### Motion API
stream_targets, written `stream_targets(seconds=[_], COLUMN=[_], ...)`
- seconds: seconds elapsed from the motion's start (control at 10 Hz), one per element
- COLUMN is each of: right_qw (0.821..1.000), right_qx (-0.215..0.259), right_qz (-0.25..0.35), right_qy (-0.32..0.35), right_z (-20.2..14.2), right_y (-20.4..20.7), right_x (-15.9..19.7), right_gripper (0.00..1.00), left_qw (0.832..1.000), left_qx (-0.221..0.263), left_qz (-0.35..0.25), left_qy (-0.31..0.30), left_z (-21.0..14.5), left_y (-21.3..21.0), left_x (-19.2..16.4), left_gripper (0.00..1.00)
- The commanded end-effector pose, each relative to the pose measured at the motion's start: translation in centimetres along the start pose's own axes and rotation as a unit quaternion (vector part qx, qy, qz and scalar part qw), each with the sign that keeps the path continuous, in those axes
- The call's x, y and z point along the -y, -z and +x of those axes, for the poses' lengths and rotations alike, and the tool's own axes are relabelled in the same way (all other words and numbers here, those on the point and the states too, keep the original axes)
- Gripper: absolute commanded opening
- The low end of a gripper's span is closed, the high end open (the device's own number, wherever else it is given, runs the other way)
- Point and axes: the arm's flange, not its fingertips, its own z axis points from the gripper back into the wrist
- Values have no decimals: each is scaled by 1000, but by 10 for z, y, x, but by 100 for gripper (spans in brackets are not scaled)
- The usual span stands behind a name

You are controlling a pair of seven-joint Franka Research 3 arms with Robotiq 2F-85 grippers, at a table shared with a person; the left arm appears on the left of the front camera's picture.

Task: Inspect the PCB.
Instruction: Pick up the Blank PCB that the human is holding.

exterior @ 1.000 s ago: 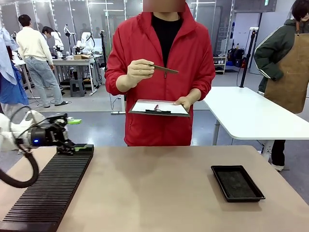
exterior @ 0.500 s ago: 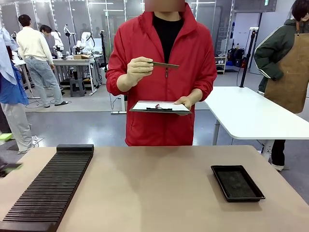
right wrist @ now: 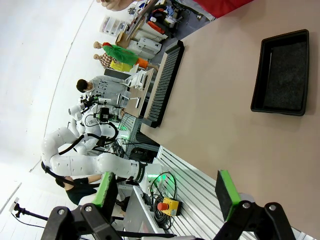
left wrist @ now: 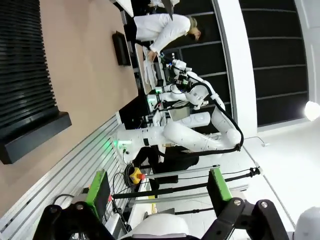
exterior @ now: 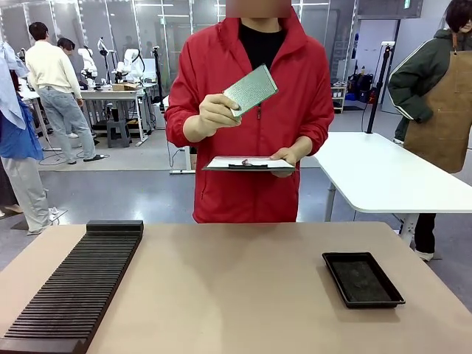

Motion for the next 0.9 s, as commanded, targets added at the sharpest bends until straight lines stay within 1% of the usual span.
stream_targets(seconds=[0.0,0.1,0.2,0.8], right_qw=[1000,1000,1000,1000], right_qx=[4,4,4,4], right_qz=[4,4,4,4], right_qy=[-5,-5,-5,-5], right_z=[0,0,0,0], right_y=[-2,-2,-2,-2], right_x=[-1,-1,-1,-1], right_gripper=[100,100,100,100], left_qw=[1000,999,1000,1000], left_qx=[7,13,8,8], left_qz=[-27,-41,-6,-6], left_qy=[9,11,0,0], left_z=[13,20,2,2], left_y=[-4,-1,-4,-4], left_x=[-11,-12,-6,-6], left_gripper=[100,100,100,100])
